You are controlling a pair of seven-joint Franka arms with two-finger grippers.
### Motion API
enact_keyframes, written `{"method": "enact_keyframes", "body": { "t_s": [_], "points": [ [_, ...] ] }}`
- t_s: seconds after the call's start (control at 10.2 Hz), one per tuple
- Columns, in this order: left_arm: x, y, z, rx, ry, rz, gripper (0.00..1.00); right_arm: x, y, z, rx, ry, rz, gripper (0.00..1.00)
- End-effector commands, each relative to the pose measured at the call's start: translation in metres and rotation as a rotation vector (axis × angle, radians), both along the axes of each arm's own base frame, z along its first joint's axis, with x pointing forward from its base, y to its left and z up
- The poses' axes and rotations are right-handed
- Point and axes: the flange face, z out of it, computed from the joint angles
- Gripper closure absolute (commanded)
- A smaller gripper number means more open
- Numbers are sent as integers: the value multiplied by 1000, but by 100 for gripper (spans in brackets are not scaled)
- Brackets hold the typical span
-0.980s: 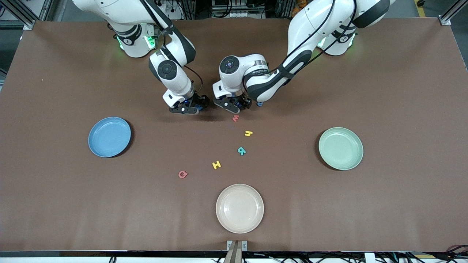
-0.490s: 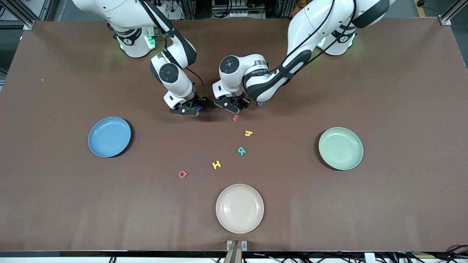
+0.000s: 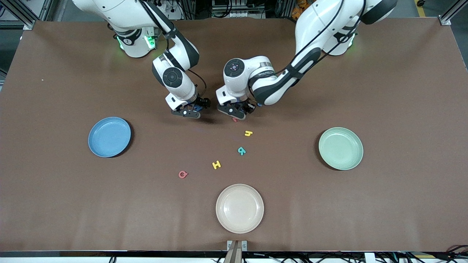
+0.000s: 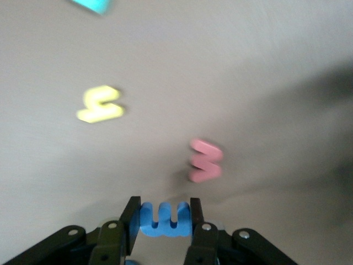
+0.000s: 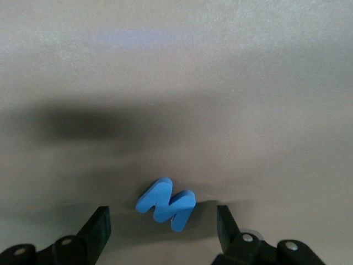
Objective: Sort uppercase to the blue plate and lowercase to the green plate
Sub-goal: 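Grasp the blue m with the left gripper while the right gripper grasps M, then carry the blue m onto the green plate and open the left gripper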
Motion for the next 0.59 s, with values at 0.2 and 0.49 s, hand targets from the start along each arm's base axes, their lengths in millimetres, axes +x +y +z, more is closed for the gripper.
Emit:
{"method": "enact_keyframes", "body": {
  "t_s": [0.2, 0.49],
  "points": [
    [65, 83, 127, -24, -3, 133, 100, -4, 9, -6, -6, -1, 12, 18],
    [99, 165, 185, 13, 48, 97, 100, -6, 10, -8, -14, -6, 36, 33]
  ]
}}
